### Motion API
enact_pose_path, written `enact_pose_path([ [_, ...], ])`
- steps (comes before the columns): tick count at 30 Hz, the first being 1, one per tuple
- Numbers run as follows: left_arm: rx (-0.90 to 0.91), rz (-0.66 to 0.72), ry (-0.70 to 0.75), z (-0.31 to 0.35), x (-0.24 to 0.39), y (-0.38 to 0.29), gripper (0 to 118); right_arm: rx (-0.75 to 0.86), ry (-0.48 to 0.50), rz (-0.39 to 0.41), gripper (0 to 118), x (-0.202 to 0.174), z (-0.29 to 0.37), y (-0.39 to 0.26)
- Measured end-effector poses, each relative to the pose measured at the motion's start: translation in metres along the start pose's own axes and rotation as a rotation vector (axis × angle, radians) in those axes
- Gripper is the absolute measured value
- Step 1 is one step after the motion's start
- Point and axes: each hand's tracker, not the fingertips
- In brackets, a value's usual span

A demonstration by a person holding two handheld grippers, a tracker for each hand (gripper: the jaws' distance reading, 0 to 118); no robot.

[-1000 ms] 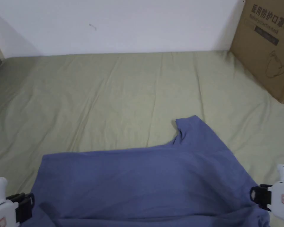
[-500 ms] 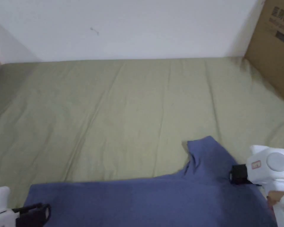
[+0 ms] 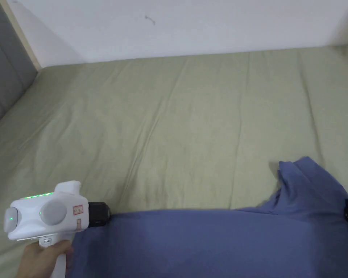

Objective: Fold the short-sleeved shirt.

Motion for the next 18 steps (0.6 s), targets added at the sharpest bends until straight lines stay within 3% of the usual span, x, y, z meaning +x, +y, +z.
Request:
enact_pose_path([
  [1,0.024,0.002,0.042,0.007,-0.001,-0.001,11,0.001,0.0,-0.007,3,0.0,0.002,0.001],
  [2,0.034,-0.009,0.038,0.011,-0.002,-0.001,3,0.008,0.009,-0.029,2,0.002,0.005,0.002],
  [7,0.045,-0.039,-0.043,0.041,0.0,0.001,3,0.057,0.158,-0.175,2,0.016,0.047,0.002],
  [10,0.135,-0.117,-0.059,0.086,0.011,-0.009,3,0.116,0.172,-0.146,2,0.019,0.088,-0.005],
  [13,0.21,-0.111,-0.1,0.132,0.007,-0.022,3,0.156,0.176,-0.098,2,0.02,0.13,-0.024],
  [18,0.32,-0.187,-0.077,0.199,-0.006,-0.073,3,0.212,0.154,-0.039,2,0.032,0.19,-0.087],
])
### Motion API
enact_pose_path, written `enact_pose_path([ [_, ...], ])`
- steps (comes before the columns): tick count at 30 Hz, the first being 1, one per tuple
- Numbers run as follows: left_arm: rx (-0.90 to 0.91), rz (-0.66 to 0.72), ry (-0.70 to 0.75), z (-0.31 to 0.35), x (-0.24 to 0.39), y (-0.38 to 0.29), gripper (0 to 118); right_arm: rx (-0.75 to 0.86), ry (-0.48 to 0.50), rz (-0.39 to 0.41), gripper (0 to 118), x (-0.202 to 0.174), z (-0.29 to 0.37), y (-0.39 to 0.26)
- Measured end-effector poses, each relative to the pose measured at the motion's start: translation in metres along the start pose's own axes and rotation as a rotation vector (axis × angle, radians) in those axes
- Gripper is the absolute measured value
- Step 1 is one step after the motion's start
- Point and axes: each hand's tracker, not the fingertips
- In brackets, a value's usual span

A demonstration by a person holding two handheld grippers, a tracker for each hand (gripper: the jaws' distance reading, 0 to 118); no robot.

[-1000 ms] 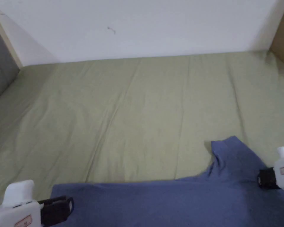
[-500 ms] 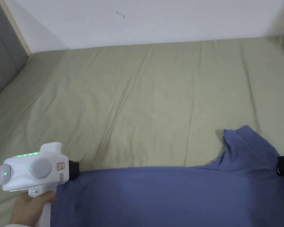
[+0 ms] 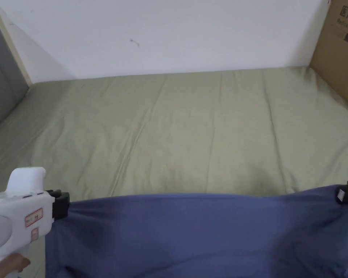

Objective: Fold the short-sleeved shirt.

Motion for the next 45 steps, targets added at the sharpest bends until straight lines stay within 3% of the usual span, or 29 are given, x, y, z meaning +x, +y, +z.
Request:
enact_pose_path([
  [4,-0.017,0.004,-0.015,0.038,-0.013,-0.05,3,-0.036,-0.001,-0.034,2,0.02,0.036,-0.055],
  [7,-0.104,0.091,-0.06,0.045,-0.027,-0.098,3,-0.101,-0.015,-0.066,2,0.033,0.046,-0.105],
  [9,-0.174,0.101,-0.047,0.037,-0.031,-0.128,3,-0.176,-0.031,-0.113,2,0.041,0.035,-0.14],
  [12,-0.251,0.124,-0.026,0.011,-0.041,-0.157,4,-0.261,-0.096,-0.119,2,0.048,0.0,-0.178],
  [13,-0.242,0.123,-0.03,0.008,-0.041,-0.162,17,-0.28,-0.118,-0.09,9,0.045,-0.006,-0.184],
  [14,-0.232,0.116,-0.034,0.006,-0.041,-0.167,44,-0.256,-0.101,-0.097,30,0.042,-0.008,-0.188],
  [16,-0.224,0.121,-0.022,0.007,-0.041,-0.166,108,-0.21,-0.092,-0.081,91,0.034,-0.001,-0.188],
  [17,-0.222,0.12,-0.004,0.01,-0.041,-0.163,111,-0.191,-0.09,-0.062,94,0.029,0.004,-0.184],
  [21,-0.141,0.144,-0.011,0.042,-0.046,-0.152,109,-0.079,-0.149,0.112,93,-0.008,0.035,-0.157],
  [23,-0.109,0.193,-0.015,0.06,-0.05,-0.15,101,0.014,-0.16,0.198,85,-0.036,0.047,-0.147],
  [24,-0.089,0.225,-0.018,0.067,-0.055,-0.152,81,0.06,-0.125,0.217,63,-0.051,0.053,-0.144],
  [25,-0.081,0.27,-0.035,0.072,-0.06,-0.154,36,0.088,-0.089,0.23,18,-0.066,0.055,-0.142],
  [27,-0.075,0.389,-0.093,0.079,-0.075,-0.168,11,0.136,-0.035,0.234,5,-0.102,0.052,-0.143],
  [28,-0.056,0.441,-0.107,0.081,-0.08,-0.175,1,0.142,-0.005,0.239,5,-0.111,0.043,-0.147],
  [31,-0.059,0.491,-0.052,0.085,-0.083,-0.195,0,0.087,0.109,0.28,3,-0.159,0.016,-0.162],
  [34,-0.033,0.614,-0.159,0.091,-0.092,-0.21,2,0.067,0.116,0.379,3,-0.203,-0.002,-0.18],
  [35,-0.014,0.649,-0.175,0.088,-0.095,-0.212,11,0.058,0.12,0.384,3,-0.216,-0.004,-0.185],
  [36,-0.004,0.673,-0.167,0.087,-0.096,-0.213,29,0.035,0.147,0.416,3,-0.229,-0.007,-0.191],
  [37,-0.003,0.693,-0.173,0.084,-0.097,-0.213,60,0.029,0.165,0.447,3,-0.239,-0.009,-0.197],
  [38,0.004,0.731,-0.193,0.075,-0.103,-0.214,79,0.03,0.18,0.487,3,-0.248,-0.01,-0.202],
  [39,0.005,0.77,-0.24,0.064,-0.11,-0.217,90,0.024,0.174,0.521,3,-0.257,-0.011,-0.207],
  [42,0.014,0.885,-0.408,0.04,-0.106,-0.222,95,0.006,0.173,0.572,3,-0.269,-0.014,-0.214],
  [45,-0.065,0.893,-0.381,0.012,-0.101,-0.228,96,0.002,0.163,0.581,3,-0.27,-0.014,-0.211],
])
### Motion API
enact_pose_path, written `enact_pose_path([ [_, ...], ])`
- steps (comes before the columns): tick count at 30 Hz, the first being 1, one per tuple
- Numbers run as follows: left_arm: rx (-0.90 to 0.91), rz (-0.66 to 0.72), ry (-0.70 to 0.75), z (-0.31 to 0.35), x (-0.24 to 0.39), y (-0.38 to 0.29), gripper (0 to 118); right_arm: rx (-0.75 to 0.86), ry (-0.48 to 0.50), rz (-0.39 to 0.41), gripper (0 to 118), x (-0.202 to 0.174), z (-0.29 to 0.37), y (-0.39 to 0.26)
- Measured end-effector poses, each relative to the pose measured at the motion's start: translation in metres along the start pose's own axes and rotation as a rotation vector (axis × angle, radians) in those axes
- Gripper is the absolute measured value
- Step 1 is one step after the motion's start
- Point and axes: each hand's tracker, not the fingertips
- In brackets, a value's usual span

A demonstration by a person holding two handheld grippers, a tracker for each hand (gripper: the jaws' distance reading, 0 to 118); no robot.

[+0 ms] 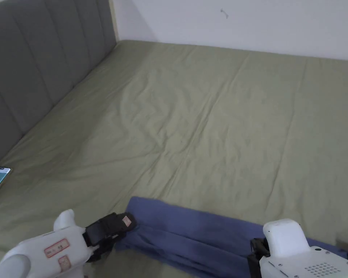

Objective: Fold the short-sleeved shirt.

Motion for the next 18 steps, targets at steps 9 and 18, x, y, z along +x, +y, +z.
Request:
enact_pose_path([
  [9,-0.003,0.094,-0.063,-0.017,-0.024,0.007,5,-0.044,0.011,-0.105,3,0.017,-0.008,0.0],
  [18,-0.012,0.111,-0.022,-0.01,-0.006,0.01,5,-0.023,-0.013,-0.301,3,0.067,0.007,-0.012],
])
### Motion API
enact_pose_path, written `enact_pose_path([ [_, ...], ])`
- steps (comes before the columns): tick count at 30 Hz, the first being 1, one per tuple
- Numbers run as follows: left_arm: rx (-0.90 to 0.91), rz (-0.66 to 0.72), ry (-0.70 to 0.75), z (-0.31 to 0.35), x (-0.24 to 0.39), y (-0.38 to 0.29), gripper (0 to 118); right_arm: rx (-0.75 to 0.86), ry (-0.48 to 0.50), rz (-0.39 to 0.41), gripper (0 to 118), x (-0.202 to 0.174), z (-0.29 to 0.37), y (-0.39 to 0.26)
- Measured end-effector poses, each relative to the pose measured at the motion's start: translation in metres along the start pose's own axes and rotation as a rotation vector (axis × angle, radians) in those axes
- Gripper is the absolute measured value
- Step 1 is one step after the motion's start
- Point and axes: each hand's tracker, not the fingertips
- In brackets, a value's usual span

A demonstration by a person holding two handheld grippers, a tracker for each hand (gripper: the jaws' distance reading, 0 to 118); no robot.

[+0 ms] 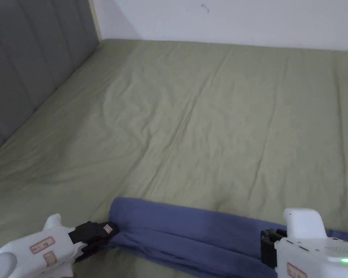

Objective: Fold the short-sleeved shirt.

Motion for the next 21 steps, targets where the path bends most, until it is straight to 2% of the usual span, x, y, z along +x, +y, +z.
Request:
enact_pose_path([
  [4,0.042,-0.142,-0.091,0.022,0.076,-0.008,5,0.037,-0.06,-0.094,3,0.04,0.017,-0.002],
  [8,-0.01,-0.438,-0.121,0.019,0.179,-0.032,5,0.061,-0.103,-0.199,3,0.085,0.036,-0.011],
  [11,-0.138,-0.637,-0.183,-0.01,0.244,-0.078,5,0.079,-0.138,-0.282,3,0.115,0.05,-0.023],
  [15,-0.389,-0.815,-0.246,-0.078,0.279,-0.159,5,0.086,-0.183,-0.369,3,0.148,0.064,-0.041],
  [18,-0.458,-0.86,-0.167,-0.133,0.267,-0.213,6,0.075,-0.199,-0.439,3,0.168,0.069,-0.053],
  [19,-0.464,-0.837,-0.146,-0.147,0.263,-0.227,23,0.075,-0.204,-0.459,3,0.173,0.07,-0.056],
  [21,-0.484,-0.83,-0.141,-0.165,0.254,-0.245,90,0.068,-0.217,-0.476,3,0.179,0.072,-0.06],
])
